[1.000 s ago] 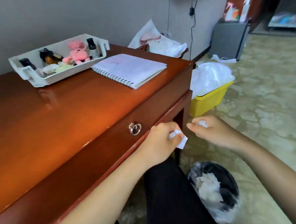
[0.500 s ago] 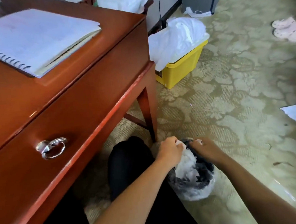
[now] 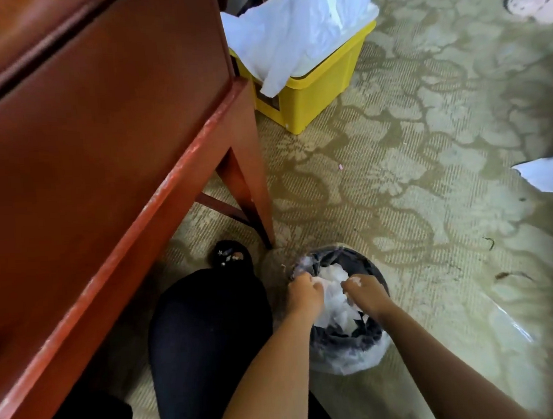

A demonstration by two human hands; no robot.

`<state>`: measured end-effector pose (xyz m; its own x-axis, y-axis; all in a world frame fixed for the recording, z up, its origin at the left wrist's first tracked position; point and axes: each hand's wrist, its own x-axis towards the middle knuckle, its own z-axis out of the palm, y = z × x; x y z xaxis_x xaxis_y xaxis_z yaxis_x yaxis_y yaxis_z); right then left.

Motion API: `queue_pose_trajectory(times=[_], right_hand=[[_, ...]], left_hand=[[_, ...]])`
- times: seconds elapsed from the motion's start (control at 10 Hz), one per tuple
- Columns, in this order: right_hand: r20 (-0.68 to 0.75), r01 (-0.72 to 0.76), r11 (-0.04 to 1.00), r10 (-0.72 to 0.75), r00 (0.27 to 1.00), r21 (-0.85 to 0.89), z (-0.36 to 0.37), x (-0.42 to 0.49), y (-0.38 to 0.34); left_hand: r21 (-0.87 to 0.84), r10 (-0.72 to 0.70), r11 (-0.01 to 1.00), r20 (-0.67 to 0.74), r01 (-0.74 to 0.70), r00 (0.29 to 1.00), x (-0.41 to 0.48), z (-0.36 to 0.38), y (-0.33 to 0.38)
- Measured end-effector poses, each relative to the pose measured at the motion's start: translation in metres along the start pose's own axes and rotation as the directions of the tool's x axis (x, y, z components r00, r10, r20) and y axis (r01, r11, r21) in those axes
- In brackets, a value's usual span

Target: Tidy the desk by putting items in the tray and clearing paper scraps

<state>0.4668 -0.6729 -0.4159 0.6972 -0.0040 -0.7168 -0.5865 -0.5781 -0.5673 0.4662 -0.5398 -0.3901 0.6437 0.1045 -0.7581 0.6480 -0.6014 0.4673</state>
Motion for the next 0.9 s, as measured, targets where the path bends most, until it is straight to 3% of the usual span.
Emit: queue_pose_trajectory(times=[0.2,0.4,0.7,0.9], right_hand=[[0.030,-0.057,0.995,0.055,0.998,0.082,0.008,0.015,0.009],[0.032,-0.055,0.997,0.053,0.998,0.053,0.003,0.009,0.006],[0.104,0.150,0.969,-0.132,0.986,-0.198,-0.024,-0.032,-0.038],[0.164,0.290,0.897,-0.247,0.955,-0.334,-0.040,-0.064,-0.069]], left_hand=[[-0.038,0.016,0.999,0.186,-0.009,0.982,0.010,0.008,-0.002],[0.014,0.072,0.997,0.189,-0.076,0.979,0.004,0.002,-0.005],[0.243,0.243,0.930,0.153,-0.274,0.958,-0.041,-0.024,-0.002],[0.288,0.331,0.888,0.142,-0.359,0.933,-0.084,-0.077,0.004]])
